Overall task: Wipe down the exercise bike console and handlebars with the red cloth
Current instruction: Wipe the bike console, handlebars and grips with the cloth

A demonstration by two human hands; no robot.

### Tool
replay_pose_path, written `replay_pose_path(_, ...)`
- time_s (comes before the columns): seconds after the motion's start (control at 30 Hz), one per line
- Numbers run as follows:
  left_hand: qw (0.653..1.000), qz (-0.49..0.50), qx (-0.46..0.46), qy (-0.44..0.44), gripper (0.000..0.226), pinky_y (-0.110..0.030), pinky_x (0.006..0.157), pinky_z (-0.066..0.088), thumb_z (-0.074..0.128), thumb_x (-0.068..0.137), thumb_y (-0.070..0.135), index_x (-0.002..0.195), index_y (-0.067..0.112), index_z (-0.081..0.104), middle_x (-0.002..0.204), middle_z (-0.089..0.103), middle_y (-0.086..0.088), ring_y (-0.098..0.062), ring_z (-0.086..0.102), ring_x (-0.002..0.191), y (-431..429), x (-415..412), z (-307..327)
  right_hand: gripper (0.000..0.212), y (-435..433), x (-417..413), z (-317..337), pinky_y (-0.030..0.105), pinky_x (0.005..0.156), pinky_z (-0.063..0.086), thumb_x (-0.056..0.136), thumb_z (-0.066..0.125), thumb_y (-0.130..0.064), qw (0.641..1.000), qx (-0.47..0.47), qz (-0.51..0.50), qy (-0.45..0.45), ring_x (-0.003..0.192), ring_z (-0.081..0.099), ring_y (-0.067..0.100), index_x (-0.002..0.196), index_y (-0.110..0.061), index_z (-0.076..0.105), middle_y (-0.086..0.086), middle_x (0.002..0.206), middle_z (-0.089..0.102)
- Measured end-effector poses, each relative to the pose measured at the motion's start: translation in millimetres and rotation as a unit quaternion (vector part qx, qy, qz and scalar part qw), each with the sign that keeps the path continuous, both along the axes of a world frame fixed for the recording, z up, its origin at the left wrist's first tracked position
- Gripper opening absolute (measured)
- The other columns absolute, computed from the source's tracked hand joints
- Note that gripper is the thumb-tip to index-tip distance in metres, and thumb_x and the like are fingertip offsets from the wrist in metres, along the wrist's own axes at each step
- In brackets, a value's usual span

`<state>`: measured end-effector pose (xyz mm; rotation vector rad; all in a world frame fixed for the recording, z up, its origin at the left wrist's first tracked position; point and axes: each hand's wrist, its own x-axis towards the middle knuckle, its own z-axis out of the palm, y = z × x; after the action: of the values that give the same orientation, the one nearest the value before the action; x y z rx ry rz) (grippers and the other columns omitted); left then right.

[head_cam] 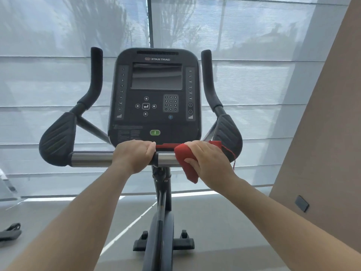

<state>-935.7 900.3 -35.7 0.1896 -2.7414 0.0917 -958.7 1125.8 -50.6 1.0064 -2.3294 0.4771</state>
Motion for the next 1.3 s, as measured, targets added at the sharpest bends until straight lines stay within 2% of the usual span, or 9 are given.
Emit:
replay_pose_path(0.13, 1.000, 0.005, 0.009, 0.001, 0.045, -0.031, 0.061, 0.032, 0.019, 0.095, 0.035, 0.090, 0.029, 0.063, 0.094, 0.067, 0.003, -0.022, 0.053, 0.082, 0.1, -2.8, -1.4, 0.037, -6.9, 1.4, -3.2, 0.039, 0.092, 0.044, 0.094, 0.039, -0.041, 0.999, -0.014, -0.033, -0.014, 0.099, 0.058, 0.024, 0.117, -0.016, 0.053, 0.001, 0.109, 0.063)
replay_pose_path(0.3, 1.000, 0.008, 0.013, -0.001, 0.043, -0.031, 0.059, 0.031, 0.020, 0.094, 0.034, 0.088, 0.027, 0.062, 0.092, 0.066, 0.003, -0.021, 0.051, 0.078, 1.1, -4.4, -1.3, 0.035, -38.9, -2.1, 18.6, 0.037, 0.074, 0.040, 0.097, 0.032, -0.043, 0.995, 0.040, -0.067, -0.065, 0.086, 0.057, 0.026, 0.103, -0.016, 0.053, 0.003, 0.095, 0.062)
replay_pose_path(0.5, 1.000, -0.010, 0.000, 0.013, 0.038, -0.029, 0.055, 0.035, 0.024, 0.093, 0.030, 0.080, 0.023, 0.058, 0.080, 0.063, 0.003, -0.021, 0.055, 0.074, -0.6, -3.9, -1.8, 0.041, -21.0, 2.7, -7.4, 0.038, 0.089, 0.042, 0.092, 0.034, -0.042, 1.000, 0.003, 0.000, -0.003, 0.100, 0.056, 0.023, 0.120, -0.018, 0.050, -0.001, 0.111, 0.060)
replay_pose_path(0.6, 0.999, -0.010, 0.023, 0.021, 0.037, -0.030, 0.056, 0.034, 0.026, 0.092, 0.033, 0.081, 0.024, 0.060, 0.081, 0.064, 0.005, -0.022, 0.056, 0.077, -3.6, -9.5, -1.5, 0.049, -32.7, -1.7, 4.6, 0.038, 0.084, 0.044, 0.093, 0.021, -0.050, 0.997, 0.048, -0.048, -0.035, 0.094, 0.057, 0.023, 0.119, -0.019, 0.049, -0.001, 0.107, 0.061)
replay_pose_path(0.73, 0.999, -0.004, 0.035, 0.013, 0.038, -0.029, 0.053, 0.031, 0.026, 0.092, 0.032, 0.070, 0.021, 0.055, 0.070, 0.058, 0.005, -0.021, 0.054, 0.071, -3.7, -7.2, -3.8, 0.045, -38.3, -4.8, 9.1, 0.038, 0.075, 0.043, 0.096, 0.021, -0.048, 0.997, 0.041, -0.052, -0.037, 0.084, 0.057, 0.024, 0.113, -0.019, 0.050, -0.001, 0.097, 0.061)
replay_pose_path(0.93, 0.980, -0.122, 0.134, 0.079, 0.042, -0.032, 0.066, 0.046, 0.024, 0.086, 0.035, 0.085, 0.021, 0.064, 0.083, 0.063, 0.004, -0.016, 0.057, 0.081, -8.5, 8.4, 8.3, 0.046, -24.4, 9.3, -11.1, 0.040, 0.097, 0.036, 0.090, 0.028, -0.043, 1.000, 0.011, -0.014, -0.010, 0.111, 0.050, 0.024, 0.127, -0.021, 0.045, -0.001, 0.122, 0.054)
replay_pose_path(1.07, 0.988, -0.110, 0.063, 0.090, 0.033, -0.027, 0.061, 0.038, 0.031, 0.096, 0.030, 0.089, 0.023, 0.063, 0.084, 0.060, 0.007, -0.014, 0.054, 0.084, -40.5, 23.3, 8.8, 0.055, -48.5, 24.6, -6.4, 0.040, 0.105, 0.024, 0.089, 0.022, -0.052, 0.998, -0.004, -0.040, -0.052, 0.120, 0.041, 0.021, 0.135, -0.025, 0.037, -0.004, 0.130, 0.049)
replay_pose_path(1.2, 0.992, -0.088, 0.007, 0.089, 0.049, -0.030, 0.055, 0.032, 0.012, 0.089, 0.040, 0.073, 0.020, 0.055, 0.069, 0.056, 0.005, -0.020, 0.054, 0.069, -57.7, 24.7, -10.4, 0.047, -84.1, 34.1, -3.4, 0.038, 0.100, 0.030, 0.091, 0.026, -0.051, 0.997, -0.020, -0.044, -0.057, 0.115, 0.048, 0.018, 0.130, -0.030, 0.044, -0.009, 0.123, 0.055)
replay_pose_path(1.3, 0.991, -0.093, -0.002, 0.096, 0.054, -0.033, 0.058, 0.041, 0.007, 0.085, 0.040, 0.075, 0.020, 0.057, 0.070, 0.061, 0.003, -0.022, 0.055, 0.068, -57.6, 22.4, -12.6, 0.044, -75.7, 27.9, -3.1, 0.036, 0.097, 0.034, 0.091, 0.029, -0.050, 0.998, -0.009, -0.044, -0.041, 0.111, 0.050, 0.018, 0.126, -0.030, 0.046, -0.010, 0.118, 0.056)
